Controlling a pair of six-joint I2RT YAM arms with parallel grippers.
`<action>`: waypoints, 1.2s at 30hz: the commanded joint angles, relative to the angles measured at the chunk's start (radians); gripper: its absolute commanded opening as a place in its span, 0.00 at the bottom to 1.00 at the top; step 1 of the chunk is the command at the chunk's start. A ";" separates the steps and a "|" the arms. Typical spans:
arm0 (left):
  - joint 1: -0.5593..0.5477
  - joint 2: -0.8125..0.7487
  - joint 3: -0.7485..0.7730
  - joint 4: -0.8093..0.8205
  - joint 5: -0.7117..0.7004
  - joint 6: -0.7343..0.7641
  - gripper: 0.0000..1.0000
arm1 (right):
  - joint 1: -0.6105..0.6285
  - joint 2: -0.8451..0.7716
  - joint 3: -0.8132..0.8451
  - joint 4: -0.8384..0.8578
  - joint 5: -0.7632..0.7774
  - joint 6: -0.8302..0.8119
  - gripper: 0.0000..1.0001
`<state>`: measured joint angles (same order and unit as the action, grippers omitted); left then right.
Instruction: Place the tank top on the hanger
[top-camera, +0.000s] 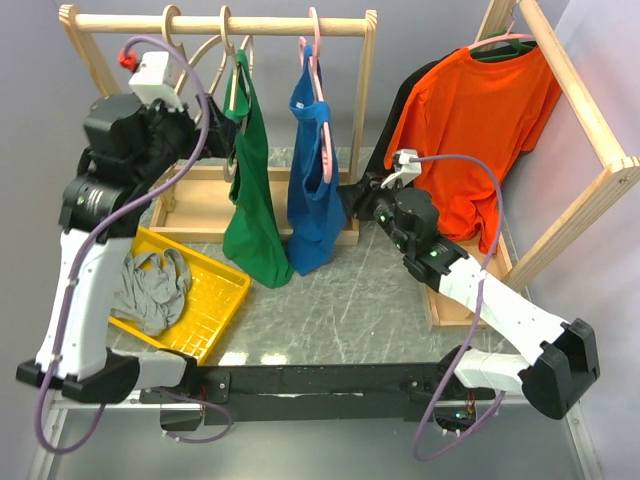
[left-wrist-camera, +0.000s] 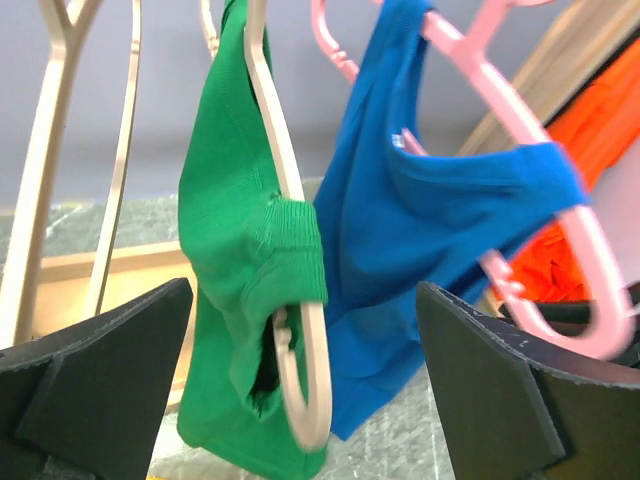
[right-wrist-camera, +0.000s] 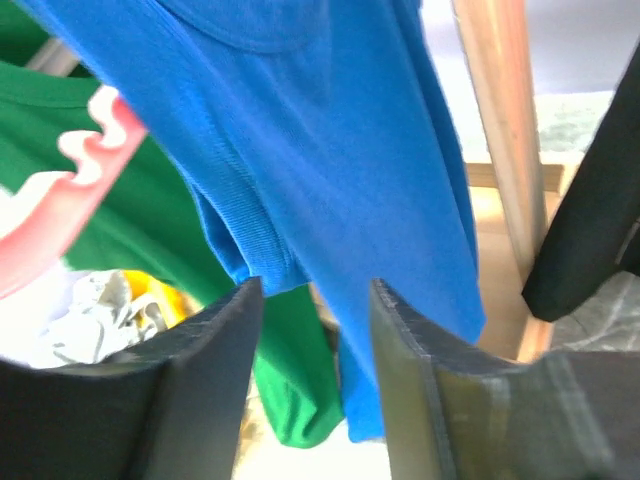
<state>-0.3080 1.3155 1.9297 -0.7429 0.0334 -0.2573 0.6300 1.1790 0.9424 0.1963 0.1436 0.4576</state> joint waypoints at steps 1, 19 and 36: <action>0.003 -0.081 -0.038 0.088 0.045 -0.036 0.99 | -0.004 -0.068 0.032 -0.006 -0.047 0.012 0.58; -0.394 -0.376 -0.476 0.171 -0.122 -0.178 0.99 | -0.006 -0.378 -0.165 -0.107 -0.052 0.018 0.86; -0.658 -0.414 -1.018 0.359 -0.412 -0.427 0.99 | -0.006 -0.539 -0.335 -0.242 0.117 0.184 1.00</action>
<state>-0.9596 0.8875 0.9424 -0.5117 -0.3035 -0.6094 0.6304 0.6556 0.6121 -0.0219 0.1658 0.5442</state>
